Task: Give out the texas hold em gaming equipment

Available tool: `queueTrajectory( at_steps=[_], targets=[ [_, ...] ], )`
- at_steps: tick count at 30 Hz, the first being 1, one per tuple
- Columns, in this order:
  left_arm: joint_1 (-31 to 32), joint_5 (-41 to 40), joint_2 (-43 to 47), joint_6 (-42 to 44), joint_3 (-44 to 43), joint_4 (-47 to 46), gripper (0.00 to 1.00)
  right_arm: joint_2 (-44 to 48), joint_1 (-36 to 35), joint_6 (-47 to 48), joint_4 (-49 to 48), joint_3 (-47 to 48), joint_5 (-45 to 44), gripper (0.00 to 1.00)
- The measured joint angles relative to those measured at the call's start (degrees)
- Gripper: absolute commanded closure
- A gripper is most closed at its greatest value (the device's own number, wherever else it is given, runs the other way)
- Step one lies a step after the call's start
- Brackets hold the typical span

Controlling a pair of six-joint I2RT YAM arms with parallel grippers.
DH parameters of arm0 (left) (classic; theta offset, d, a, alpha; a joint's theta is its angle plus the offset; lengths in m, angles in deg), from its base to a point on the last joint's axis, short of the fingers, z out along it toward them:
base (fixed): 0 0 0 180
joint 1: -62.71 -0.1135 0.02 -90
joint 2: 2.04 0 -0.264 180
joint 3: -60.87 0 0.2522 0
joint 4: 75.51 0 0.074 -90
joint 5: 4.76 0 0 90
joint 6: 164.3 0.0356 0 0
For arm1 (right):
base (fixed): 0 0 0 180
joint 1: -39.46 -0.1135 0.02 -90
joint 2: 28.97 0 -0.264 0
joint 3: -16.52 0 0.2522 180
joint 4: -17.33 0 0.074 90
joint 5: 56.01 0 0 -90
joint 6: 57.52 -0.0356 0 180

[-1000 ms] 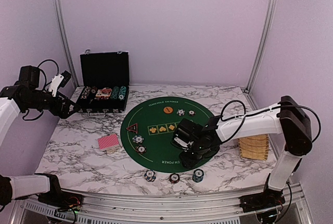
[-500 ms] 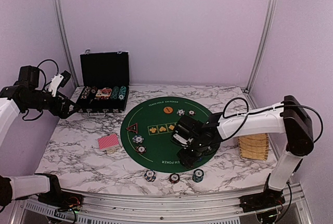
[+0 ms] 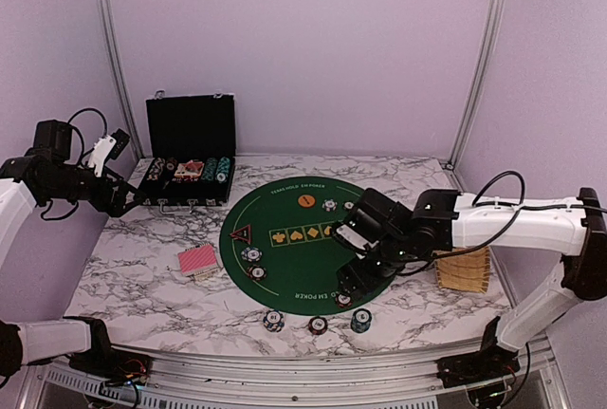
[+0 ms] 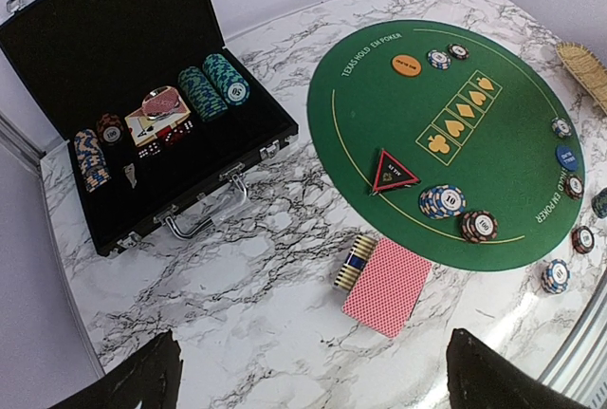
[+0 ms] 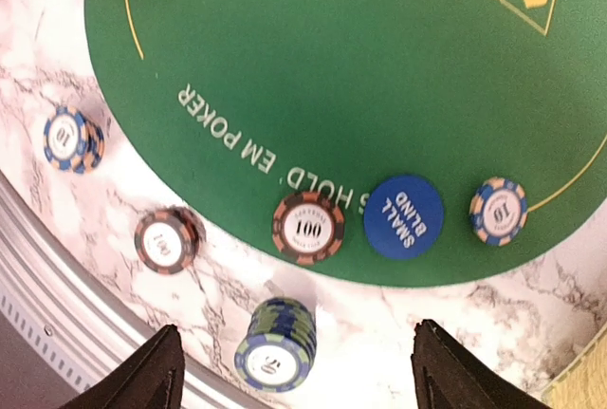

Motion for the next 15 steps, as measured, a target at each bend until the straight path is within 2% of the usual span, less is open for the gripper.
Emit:
queueTrajectory(
  at_steps=[8, 15],
  targets=[
    [0.00, 0.15, -0.44, 0.13, 0.00, 0.02, 0.01, 1.57, -4.28, -2.40, 4.22, -6.51, 1.42, 0.14],
    [0.00, 0.17, -0.63, 0.11, -0.02, 0.09, 0.01, -0.52, -4.83, -2.93, 2.58, -6.80, 2.45, 0.20]
  ],
)
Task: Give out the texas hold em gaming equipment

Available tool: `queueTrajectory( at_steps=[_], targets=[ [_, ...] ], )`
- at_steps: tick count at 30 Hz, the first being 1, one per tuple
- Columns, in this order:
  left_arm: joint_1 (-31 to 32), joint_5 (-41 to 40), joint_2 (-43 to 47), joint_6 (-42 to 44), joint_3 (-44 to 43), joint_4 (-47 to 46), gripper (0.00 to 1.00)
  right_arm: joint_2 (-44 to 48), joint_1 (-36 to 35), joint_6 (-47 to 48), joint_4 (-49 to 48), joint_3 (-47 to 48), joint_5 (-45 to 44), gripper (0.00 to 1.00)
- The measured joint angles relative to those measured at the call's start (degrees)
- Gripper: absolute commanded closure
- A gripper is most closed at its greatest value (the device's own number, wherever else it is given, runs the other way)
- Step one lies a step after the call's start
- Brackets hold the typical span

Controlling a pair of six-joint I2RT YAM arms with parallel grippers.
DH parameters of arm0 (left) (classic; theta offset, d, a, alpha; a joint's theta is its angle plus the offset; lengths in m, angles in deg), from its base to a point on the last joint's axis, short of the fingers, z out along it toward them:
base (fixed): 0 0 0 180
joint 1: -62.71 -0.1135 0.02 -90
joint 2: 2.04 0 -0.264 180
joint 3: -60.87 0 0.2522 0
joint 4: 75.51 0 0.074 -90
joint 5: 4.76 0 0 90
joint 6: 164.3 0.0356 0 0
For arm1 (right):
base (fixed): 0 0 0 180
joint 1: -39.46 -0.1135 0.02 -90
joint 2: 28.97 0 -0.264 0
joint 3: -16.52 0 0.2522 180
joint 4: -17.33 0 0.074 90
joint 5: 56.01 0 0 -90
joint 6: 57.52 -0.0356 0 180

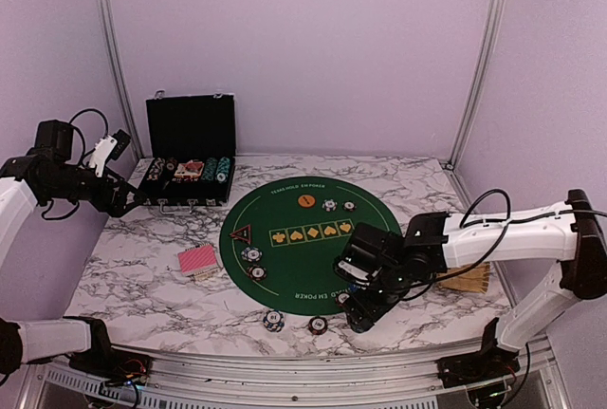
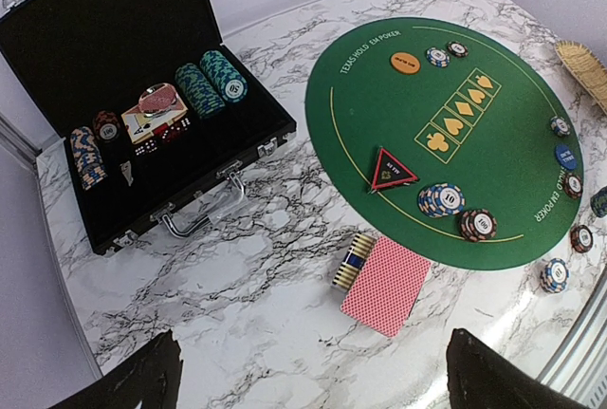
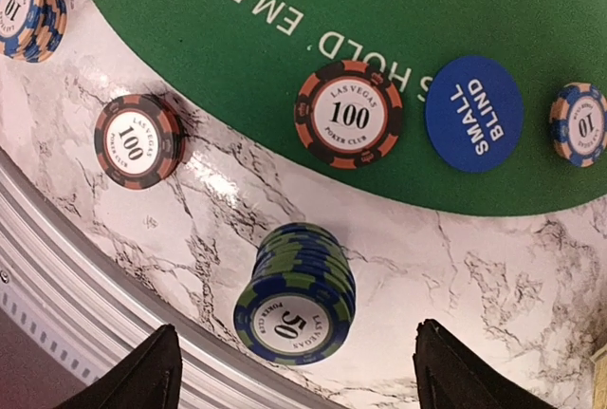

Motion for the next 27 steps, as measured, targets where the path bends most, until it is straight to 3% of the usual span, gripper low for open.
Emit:
queueTrajectory(
  at_steps=[27],
  targets=[
    [0.00, 0.00, -0.07, 0.02, -0.94, 0.09, 0.01, -5.46, 0.04, 0.92, -4.48, -0.24, -0.48, 0.42]
  ],
)
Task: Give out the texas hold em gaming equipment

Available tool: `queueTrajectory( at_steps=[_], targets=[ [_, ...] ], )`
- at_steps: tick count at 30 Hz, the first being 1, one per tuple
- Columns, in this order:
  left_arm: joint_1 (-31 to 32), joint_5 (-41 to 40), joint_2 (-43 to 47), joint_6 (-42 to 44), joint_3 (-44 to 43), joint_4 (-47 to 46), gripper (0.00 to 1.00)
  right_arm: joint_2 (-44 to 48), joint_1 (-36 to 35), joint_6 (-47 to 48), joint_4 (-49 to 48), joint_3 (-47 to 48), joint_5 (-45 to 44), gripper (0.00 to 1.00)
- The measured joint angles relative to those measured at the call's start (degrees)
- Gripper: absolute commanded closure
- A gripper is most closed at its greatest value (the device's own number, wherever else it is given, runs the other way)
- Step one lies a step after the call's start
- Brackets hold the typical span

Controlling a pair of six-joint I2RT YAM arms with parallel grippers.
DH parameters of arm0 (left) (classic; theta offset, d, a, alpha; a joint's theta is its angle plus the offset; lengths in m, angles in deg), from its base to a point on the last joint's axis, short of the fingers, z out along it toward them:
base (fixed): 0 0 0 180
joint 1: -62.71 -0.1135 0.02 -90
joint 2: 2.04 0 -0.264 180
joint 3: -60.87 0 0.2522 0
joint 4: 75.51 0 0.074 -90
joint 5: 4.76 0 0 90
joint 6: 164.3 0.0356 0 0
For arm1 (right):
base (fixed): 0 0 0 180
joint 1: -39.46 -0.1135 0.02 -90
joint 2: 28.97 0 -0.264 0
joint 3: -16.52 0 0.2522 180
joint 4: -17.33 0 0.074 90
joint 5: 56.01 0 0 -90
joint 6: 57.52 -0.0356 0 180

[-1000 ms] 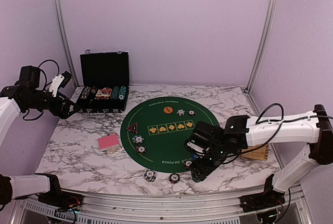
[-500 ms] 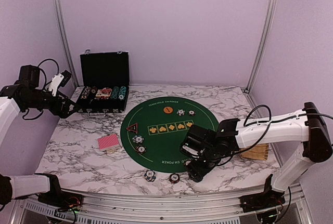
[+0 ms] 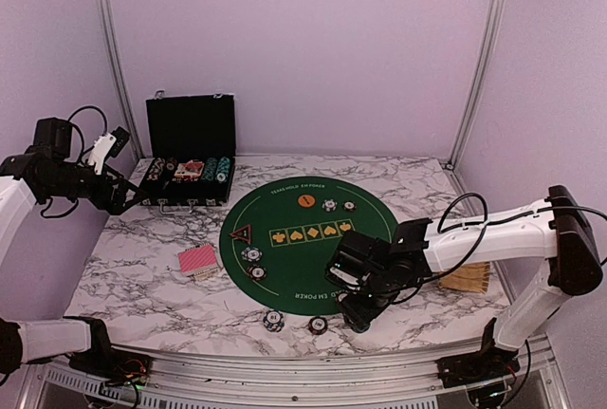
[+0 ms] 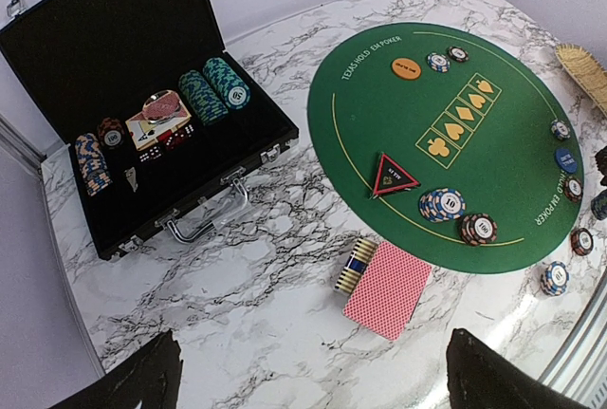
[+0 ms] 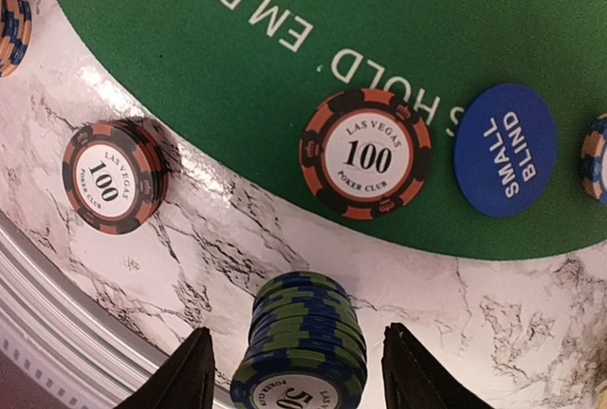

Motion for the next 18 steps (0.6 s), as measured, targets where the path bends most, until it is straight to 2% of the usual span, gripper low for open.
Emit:
queueTrajectory(
  at_steps=[8, 18],
  targets=[
    [0.00, 0.00, 0.00, 0.09, 0.00, 0.00, 0.01, -0.02, 0.48, 0.59, -0.15, -0.61, -0.55, 0.44],
    [0.00, -0.02, 0.00, 0.17, 0.00, 0.00, 0.01, -0.07, 0.70, 0.81, -0.20, -0.76, -0.90, 0.59]
  ],
)
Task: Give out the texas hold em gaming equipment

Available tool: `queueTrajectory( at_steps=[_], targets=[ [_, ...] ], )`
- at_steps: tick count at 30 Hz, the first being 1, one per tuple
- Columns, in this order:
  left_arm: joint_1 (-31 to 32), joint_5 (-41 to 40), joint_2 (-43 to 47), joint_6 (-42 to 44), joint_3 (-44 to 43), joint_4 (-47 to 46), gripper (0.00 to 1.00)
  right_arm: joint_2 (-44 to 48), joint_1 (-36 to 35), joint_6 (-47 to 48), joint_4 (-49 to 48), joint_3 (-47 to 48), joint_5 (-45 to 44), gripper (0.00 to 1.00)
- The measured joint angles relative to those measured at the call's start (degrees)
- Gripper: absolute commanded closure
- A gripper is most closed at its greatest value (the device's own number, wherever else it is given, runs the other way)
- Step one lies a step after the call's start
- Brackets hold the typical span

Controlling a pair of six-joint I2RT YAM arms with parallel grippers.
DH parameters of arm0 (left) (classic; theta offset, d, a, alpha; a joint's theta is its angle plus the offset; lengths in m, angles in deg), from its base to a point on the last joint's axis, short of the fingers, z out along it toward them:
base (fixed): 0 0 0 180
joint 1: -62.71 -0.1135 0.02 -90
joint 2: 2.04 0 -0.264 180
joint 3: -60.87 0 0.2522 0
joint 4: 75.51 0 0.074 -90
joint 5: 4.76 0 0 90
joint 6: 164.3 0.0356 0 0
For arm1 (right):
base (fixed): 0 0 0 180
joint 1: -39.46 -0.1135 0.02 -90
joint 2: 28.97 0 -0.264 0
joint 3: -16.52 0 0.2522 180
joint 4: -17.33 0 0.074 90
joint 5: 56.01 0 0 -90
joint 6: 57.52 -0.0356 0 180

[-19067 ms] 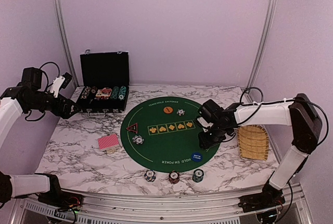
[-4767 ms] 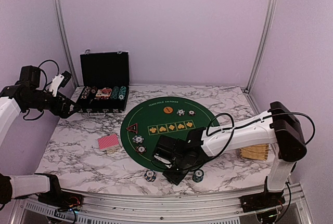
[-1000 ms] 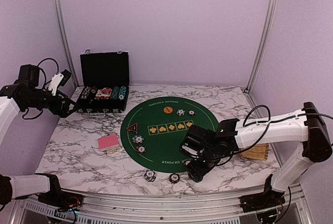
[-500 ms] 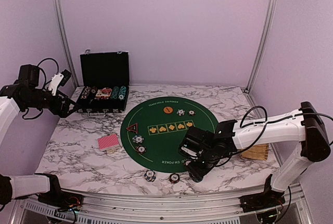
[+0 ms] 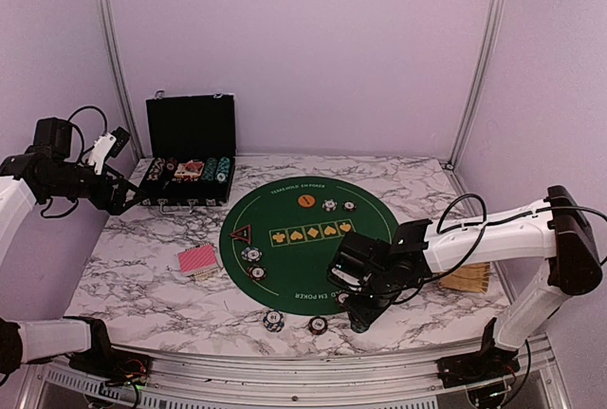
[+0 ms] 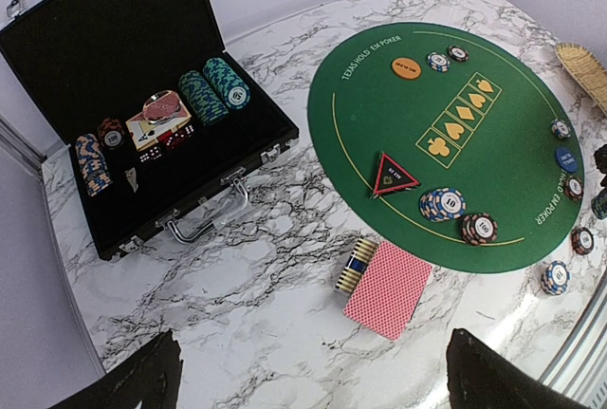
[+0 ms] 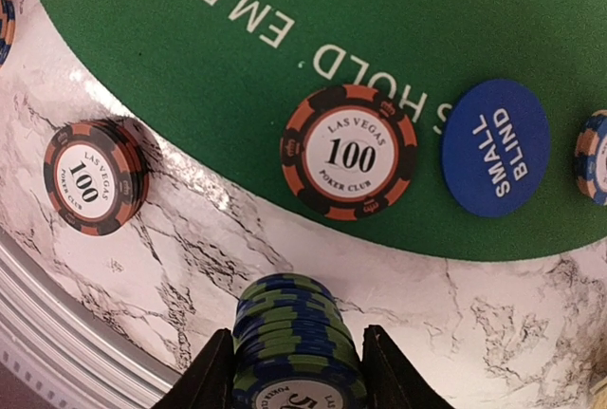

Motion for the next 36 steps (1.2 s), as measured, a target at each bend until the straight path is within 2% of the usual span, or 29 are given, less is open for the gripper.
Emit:
queueTrajectory(
  at_steps=[11, 24, 30, 36],
  targets=[
    [0.00, 0.00, 0.00, 0.00, 0.00, 0.00, 0.01, 0.02, 0.04, 0.00, 0.72, 0.31, -0.02, 0.63],
    [0.00, 0.02, 0.00, 0.00, 0.00, 0.00, 0.01, 0.50, 0.04, 0.13, 5.14, 6.16, 0.00, 0.64],
    [0.00, 0.02, 0.00, 0.00, 0.00, 0.00, 0.01, -1.86, -0.24, 1.33, 6.19, 13.81, 0.11, 0.64],
    [0.00, 0.02, 0.02, -0.02, 0.00, 0.00, 0.01, -13.73, -0.52, 3.72, 4.66, 26.36, 0.85, 0.65]
  ],
)
